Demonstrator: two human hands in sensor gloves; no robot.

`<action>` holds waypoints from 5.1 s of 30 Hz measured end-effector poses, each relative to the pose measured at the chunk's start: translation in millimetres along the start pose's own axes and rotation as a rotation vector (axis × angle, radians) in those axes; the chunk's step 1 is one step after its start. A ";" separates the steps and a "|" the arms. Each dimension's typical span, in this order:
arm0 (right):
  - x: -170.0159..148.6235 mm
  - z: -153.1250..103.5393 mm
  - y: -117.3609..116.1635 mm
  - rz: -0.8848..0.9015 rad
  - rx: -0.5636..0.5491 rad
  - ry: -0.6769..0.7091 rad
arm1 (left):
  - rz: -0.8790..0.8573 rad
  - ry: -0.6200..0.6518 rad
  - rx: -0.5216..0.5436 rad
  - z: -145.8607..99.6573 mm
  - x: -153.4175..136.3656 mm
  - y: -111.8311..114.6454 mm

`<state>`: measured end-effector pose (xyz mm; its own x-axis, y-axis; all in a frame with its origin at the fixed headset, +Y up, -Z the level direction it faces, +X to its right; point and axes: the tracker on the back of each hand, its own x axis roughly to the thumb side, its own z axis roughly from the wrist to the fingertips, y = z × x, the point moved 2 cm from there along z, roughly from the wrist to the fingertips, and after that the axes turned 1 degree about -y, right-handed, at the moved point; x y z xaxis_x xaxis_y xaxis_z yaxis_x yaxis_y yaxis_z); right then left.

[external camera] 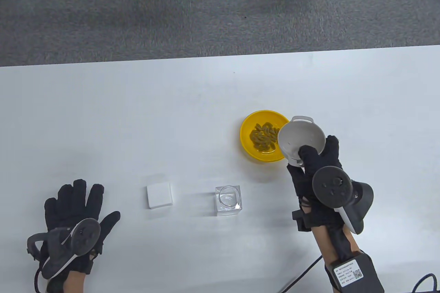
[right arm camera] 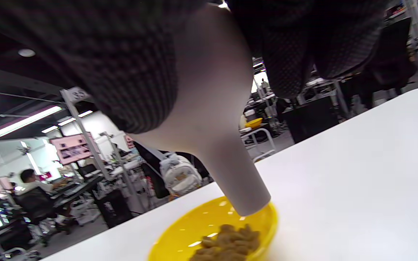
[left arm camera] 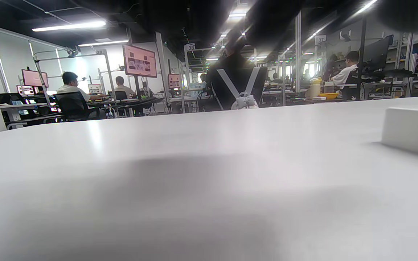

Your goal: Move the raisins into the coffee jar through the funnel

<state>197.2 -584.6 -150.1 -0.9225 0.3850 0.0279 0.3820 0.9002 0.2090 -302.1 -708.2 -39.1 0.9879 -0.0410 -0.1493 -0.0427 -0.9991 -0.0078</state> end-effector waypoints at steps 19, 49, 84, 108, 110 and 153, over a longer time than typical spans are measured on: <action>45.5 -69.2 3.8 0.267 -0.026 0.346 | 0.014 -0.014 -0.028 0.0 -0.6 6.2; 41.6 -53.3 -51.0 0.354 0.288 0.457 | -0.008 0.006 -0.029 -2.8 1.5 7.5; -22.3 1.4 -23.0 0.435 0.238 0.210 | -0.020 0.010 -0.030 -2.6 2.5 6.6; -87.3 95.7 -131.9 0.020 0.385 -0.291 | -0.069 -0.016 -0.051 1.4 -6.0 7.8; -87.6 97.0 -134.4 0.008 0.384 -0.306 | -0.068 -0.014 -0.049 1.6 -5.7 7.9; -48.5 70.2 -30.8 0.492 0.258 -0.225 | 0.025 -0.034 -0.004 -1.6 1.2 5.8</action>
<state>234.0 -616.7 -226.5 -0.6103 0.7773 -0.1528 0.7883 0.6149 -0.0206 -301.0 -714.1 -37.7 0.9809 -0.0656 -0.1831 -0.0667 -0.9978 0.0001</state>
